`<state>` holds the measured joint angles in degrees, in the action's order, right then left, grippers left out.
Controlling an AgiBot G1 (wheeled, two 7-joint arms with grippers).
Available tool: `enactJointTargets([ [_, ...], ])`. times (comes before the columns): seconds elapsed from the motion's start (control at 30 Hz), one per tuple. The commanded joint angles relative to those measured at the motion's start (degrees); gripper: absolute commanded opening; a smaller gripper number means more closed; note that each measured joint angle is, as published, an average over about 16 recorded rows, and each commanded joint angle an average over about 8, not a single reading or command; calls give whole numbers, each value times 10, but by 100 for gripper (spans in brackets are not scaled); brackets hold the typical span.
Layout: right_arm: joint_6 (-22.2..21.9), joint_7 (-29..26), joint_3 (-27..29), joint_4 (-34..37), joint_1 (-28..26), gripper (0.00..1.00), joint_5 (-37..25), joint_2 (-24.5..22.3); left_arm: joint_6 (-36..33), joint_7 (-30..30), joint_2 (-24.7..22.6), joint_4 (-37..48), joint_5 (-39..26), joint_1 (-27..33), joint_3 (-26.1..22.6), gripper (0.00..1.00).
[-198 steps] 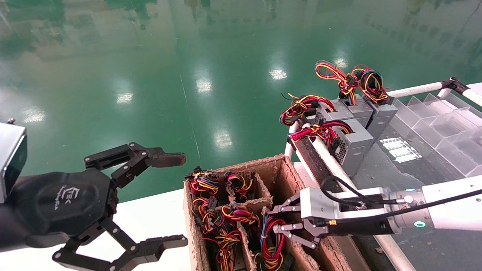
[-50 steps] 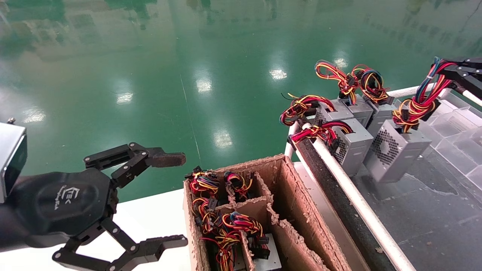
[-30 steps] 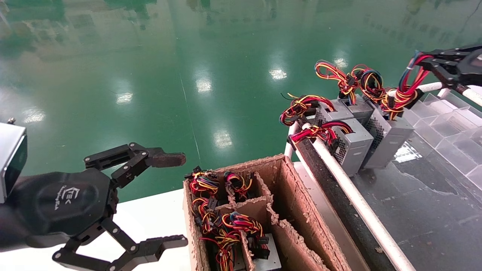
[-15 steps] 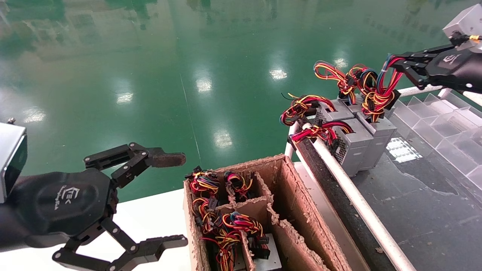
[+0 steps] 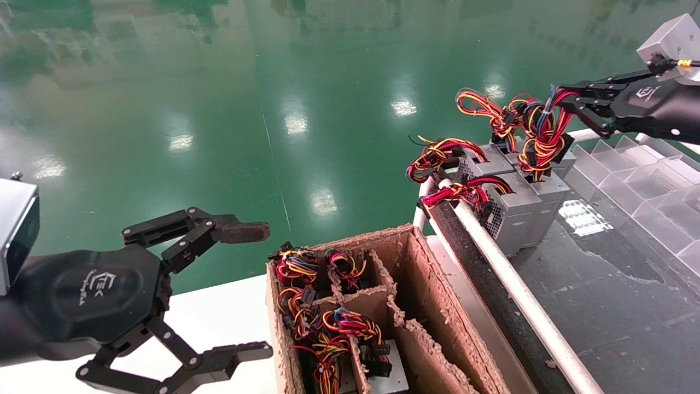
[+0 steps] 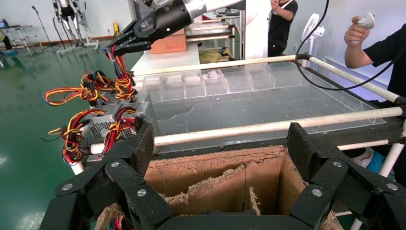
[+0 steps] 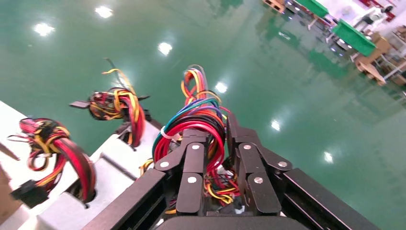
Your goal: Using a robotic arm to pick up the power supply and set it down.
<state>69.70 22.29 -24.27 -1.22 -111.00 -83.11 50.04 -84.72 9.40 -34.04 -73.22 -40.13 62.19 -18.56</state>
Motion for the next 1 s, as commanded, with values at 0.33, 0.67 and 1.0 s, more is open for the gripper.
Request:
enactJointTargets([
  [0.33, 62, 3, -3, 3, -11, 100, -3, -19, 0, 0, 0, 0, 0, 0, 0, 100],
  [0.67, 138, -9, 60, 26, -13, 100, 89, -53, 0, 0, 0, 0, 0, 0, 0, 100],
  [1.0, 158, -55, 75, -66, 53, 100, 149, -71, 0, 0, 0, 1, 0, 0, 0, 100],
])
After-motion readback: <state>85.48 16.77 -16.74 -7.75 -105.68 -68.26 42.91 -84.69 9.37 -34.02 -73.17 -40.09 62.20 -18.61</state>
